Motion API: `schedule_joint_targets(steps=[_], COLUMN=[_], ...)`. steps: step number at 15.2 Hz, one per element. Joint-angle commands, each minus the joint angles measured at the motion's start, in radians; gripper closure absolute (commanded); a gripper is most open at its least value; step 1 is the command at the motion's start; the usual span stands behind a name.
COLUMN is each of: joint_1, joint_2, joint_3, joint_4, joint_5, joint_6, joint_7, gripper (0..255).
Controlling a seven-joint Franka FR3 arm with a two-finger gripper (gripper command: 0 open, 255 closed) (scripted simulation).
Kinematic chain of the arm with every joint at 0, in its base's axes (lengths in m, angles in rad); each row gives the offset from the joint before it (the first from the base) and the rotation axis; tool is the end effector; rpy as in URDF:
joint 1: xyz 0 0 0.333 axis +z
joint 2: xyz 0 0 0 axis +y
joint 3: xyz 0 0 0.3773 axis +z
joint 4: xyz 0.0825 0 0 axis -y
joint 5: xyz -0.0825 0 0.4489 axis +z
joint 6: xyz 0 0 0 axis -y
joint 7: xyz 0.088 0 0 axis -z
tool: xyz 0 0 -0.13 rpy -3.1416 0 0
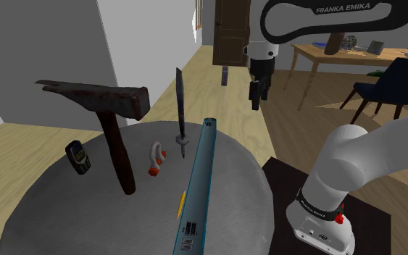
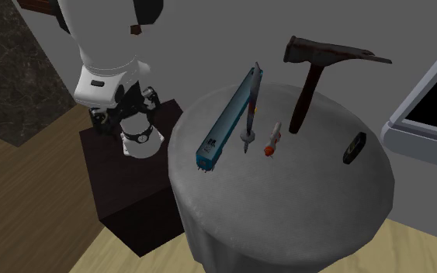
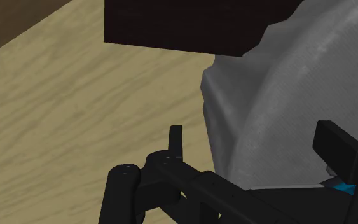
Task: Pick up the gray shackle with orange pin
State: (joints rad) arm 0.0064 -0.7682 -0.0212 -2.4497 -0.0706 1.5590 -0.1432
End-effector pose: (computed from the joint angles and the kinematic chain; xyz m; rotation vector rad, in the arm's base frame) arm 0.3238 -0.0154 0.5544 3.0816 0.2141 -0.1955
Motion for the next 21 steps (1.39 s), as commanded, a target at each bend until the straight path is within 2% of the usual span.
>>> schedule_joint_targets(steps=[1,6,12,17,21], joint_1=[0.000,0.021,0.027,0.007,-0.021], joint_2=[0.000,0.026,0.124,0.254,0.388], joint_3=[0.000,0.141,0.309,0.450,0.562], joint_4=[0.000,0.012,0.082,0.187,0.301], joint_5=[0.000,0.084,0.150,0.157,0.119], joint_6=[0.000,0.044,0.109,0.158,0.186], joint_7=[0.000,0.211,0.465,0.681,0.865], gripper=[0,0,0,0,0])
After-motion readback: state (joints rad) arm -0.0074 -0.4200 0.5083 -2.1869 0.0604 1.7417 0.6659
